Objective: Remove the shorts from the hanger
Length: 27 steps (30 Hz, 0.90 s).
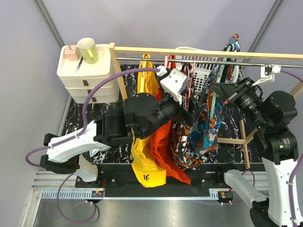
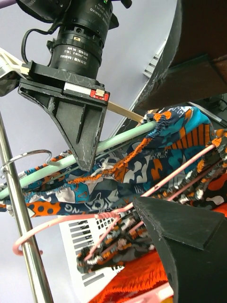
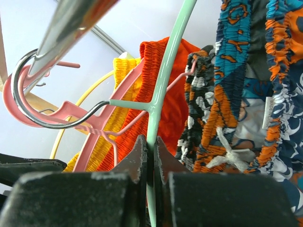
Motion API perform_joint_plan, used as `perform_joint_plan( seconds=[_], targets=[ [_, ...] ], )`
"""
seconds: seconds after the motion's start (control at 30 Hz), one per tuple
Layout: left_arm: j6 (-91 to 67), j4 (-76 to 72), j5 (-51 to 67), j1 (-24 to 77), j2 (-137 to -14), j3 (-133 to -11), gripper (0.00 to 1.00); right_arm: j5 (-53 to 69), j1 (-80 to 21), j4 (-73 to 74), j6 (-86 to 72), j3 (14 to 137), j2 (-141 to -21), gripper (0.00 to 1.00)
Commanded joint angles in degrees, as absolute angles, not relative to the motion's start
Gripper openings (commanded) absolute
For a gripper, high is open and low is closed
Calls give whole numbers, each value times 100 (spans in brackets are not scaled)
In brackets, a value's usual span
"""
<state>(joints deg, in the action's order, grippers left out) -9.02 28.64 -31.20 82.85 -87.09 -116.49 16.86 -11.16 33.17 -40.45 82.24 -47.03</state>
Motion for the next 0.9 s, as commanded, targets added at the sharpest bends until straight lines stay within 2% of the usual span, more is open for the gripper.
perform_joint_plan(
  seconds=[0.0,0.87],
  targets=[
    [-905,2689,-2988,8306,-8508,-11725,77,1873,-1107,2892,-3437,8341,-4711,0],
    [-782,2944,-2505,8297,-8710,-11944,78,2136,-1108,2979,-4016,8438,-4184,0]
  ],
)
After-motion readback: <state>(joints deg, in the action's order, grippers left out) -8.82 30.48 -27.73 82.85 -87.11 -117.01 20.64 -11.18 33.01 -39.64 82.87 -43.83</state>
